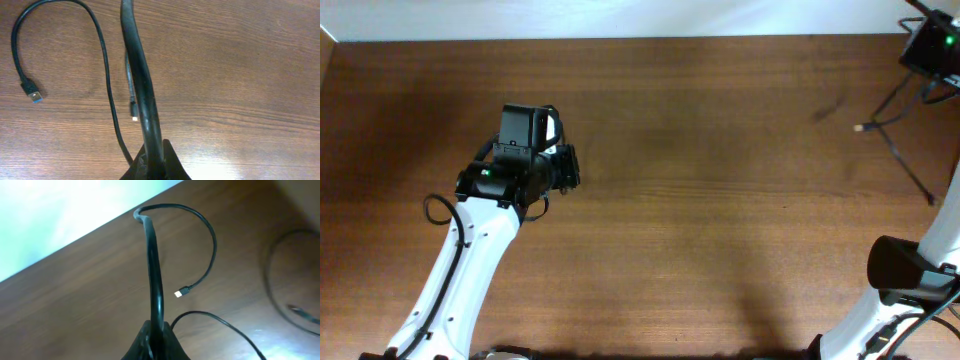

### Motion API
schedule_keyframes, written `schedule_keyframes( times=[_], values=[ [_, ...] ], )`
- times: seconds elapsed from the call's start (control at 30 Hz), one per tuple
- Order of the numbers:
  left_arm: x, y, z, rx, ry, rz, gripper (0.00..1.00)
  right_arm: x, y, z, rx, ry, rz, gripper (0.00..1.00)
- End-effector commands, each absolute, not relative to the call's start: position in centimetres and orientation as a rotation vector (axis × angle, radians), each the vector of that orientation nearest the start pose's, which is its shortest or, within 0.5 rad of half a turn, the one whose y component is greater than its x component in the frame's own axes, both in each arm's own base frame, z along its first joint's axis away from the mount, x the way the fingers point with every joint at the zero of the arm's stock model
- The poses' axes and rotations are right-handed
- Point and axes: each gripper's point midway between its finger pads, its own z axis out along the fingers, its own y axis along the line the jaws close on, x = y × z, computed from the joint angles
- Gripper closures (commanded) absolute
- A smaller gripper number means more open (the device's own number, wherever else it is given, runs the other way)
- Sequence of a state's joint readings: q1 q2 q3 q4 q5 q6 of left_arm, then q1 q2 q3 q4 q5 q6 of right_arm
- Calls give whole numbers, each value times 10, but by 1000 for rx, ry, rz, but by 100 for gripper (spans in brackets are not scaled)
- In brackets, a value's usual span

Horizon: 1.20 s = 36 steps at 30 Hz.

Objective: Untangle cables

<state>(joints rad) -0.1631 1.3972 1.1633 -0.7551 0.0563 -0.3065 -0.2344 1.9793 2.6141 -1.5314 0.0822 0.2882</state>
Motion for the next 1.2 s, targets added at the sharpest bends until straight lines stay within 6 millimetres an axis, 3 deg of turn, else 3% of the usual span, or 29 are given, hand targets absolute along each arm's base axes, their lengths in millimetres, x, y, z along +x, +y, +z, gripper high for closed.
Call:
schedule_keyframes(
  times=[0.0, 0.17, 0.37, 0.53, 0.7, 0.73, 0.83, 0.9, 1.17],
  values=[
    [355, -75, 176, -125, 2558, -292, 100, 410, -157, 379, 764, 2263, -259, 96],
    [353, -85, 176, -87, 2561, -303, 100, 415, -199, 361, 868, 2250, -301, 96],
    [352, -95, 177, -53, 2558, -314, 100, 430, -222, 323, 921, 2306, -319, 96],
    [352, -95, 177, -53, 2558, -314, 100, 450, -236, 262, 960, 2424, -330, 96],
    [352, -95, 177, -53, 2557, -314, 100, 448, -254, 219, 1026, 2510, -347, 96],
    [352, -95, 177, -53, 2557, -314, 100, 446, -258, 217, 1038, 2512, -349, 89],
    [352, -95, 177, -53, 2557, -315, 100, 442, -263, 214, 1061, 2515, -339, 33],
    [352, -95, 177, -53, 2557, -314, 100, 439, -264, 213, 1071, 2520, -336, 17],
    [352, -95, 177, -53, 2557, -314, 100, 439, -248, 208, 1059, 2564, -221, 11]
  ],
)
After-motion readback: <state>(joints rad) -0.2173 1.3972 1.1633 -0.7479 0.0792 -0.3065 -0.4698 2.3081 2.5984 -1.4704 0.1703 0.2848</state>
